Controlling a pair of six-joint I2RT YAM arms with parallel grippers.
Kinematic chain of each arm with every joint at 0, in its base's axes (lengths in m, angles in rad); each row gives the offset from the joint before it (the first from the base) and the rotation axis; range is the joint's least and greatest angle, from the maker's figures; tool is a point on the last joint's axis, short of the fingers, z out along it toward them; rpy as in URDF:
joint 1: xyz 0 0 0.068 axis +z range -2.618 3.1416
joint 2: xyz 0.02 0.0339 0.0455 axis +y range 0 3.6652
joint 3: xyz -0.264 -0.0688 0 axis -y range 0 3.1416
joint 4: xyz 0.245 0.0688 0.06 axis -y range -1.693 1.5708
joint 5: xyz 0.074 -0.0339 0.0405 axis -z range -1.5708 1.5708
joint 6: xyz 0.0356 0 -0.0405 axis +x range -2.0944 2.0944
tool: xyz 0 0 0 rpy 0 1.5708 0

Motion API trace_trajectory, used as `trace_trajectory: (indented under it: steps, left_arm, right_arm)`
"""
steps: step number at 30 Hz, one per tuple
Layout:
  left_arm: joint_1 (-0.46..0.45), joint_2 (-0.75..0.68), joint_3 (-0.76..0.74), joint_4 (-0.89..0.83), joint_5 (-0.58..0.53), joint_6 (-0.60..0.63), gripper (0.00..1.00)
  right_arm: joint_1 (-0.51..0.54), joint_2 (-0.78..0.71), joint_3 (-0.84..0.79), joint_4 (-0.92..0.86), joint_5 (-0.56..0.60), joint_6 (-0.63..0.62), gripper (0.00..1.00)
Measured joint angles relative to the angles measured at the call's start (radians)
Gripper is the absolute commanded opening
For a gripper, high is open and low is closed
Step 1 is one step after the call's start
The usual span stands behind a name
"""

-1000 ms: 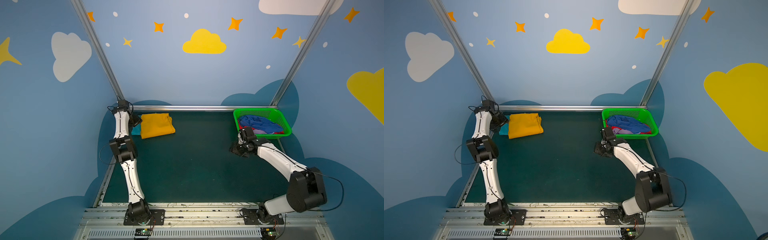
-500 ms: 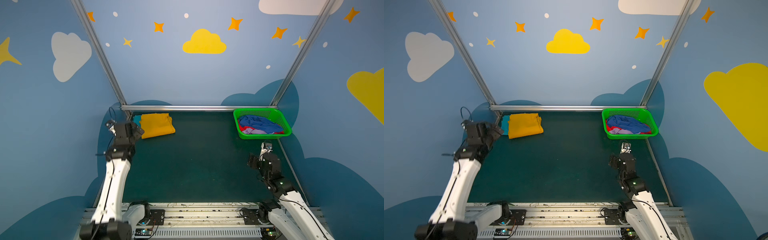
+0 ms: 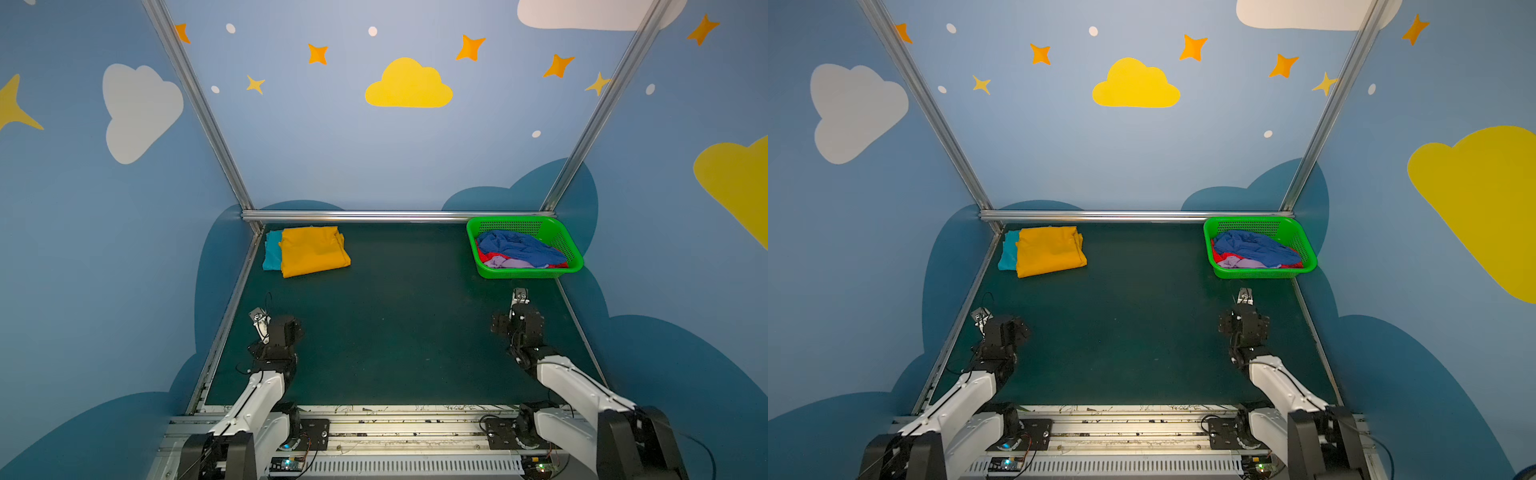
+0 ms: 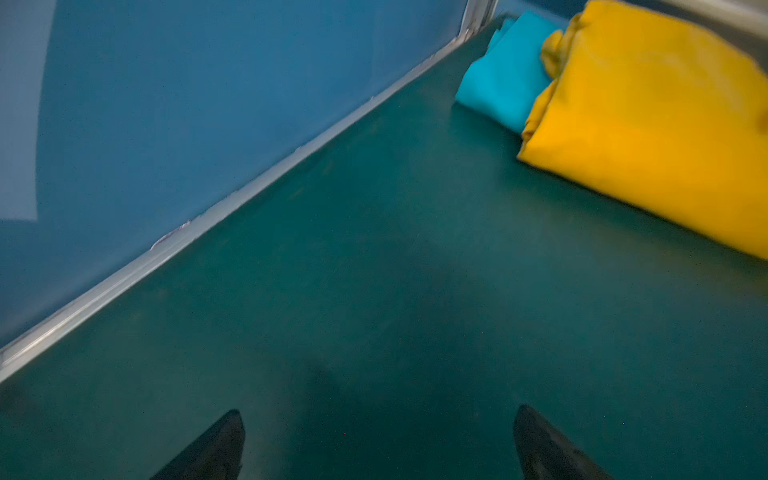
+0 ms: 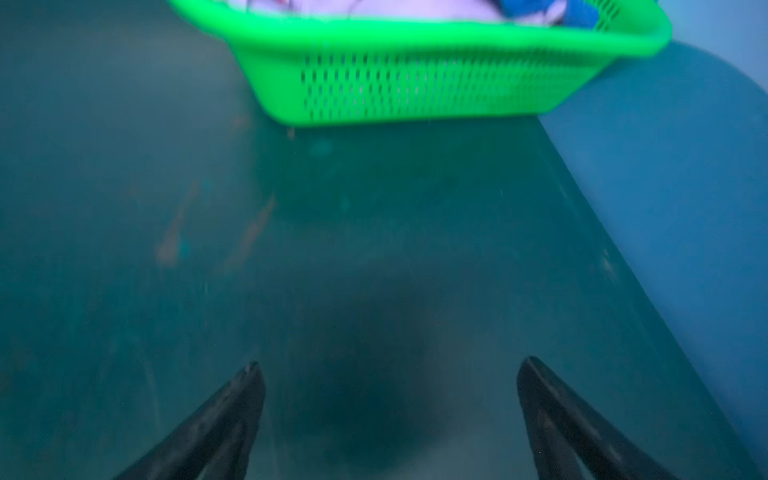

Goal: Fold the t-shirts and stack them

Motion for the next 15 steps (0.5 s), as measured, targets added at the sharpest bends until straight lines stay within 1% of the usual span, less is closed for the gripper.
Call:
trace_trajectory:
  steps: [1, 2, 3, 5, 7, 10, 11, 13, 15]
  left_arm:
    - [0.005, 0.019, -0.001, 0.062, 0.013, 0.020, 1.00]
    - [0.011, 0.041, -0.003, 0.131, 0.030, 0.043, 1.00]
    - [0.018, 0.066, -0.008, 0.202, 0.053, 0.063, 1.00]
    - [0.040, 0.152, -0.013, 0.349, 0.126, 0.101, 1.00]
    - [0.064, 0.246, 0.007, 0.417, 0.219, 0.126, 1.00]
    - [0.075, 0.485, 0.060, 0.613, 0.355, 0.164, 1.00]
    - [0.073, 0.564, 0.096, 0.626, 0.411, 0.182, 1.00]
    - [0.053, 0.586, 0.130, 0.576, 0.444, 0.211, 1.00]
    - [0.032, 0.586, 0.137, 0.630, 0.460, 0.227, 1.00]
  right_arm:
    - [-0.004, 0.058, 0.034, 0.041, -0.014, 0.000, 0.95]
    - [-0.011, 0.120, 0.063, 0.089, -0.027, 0.000, 0.98]
    - [-0.021, 0.181, 0.082, 0.141, -0.048, -0.006, 0.98]
    - [-0.052, 0.297, 0.102, 0.236, -0.114, -0.019, 0.99]
    - [-0.088, 0.325, 0.102, 0.211, -0.161, -0.007, 0.99]
    - [-0.121, 0.322, 0.115, 0.195, -0.214, 0.004, 0.99]
    - [-0.123, 0.322, 0.125, 0.193, -0.229, 0.003, 0.99]
    - [-0.119, 0.321, 0.142, 0.193, -0.254, 0.003, 0.98]
    - [-0.119, 0.321, 0.153, 0.190, -0.276, 0.003, 0.99]
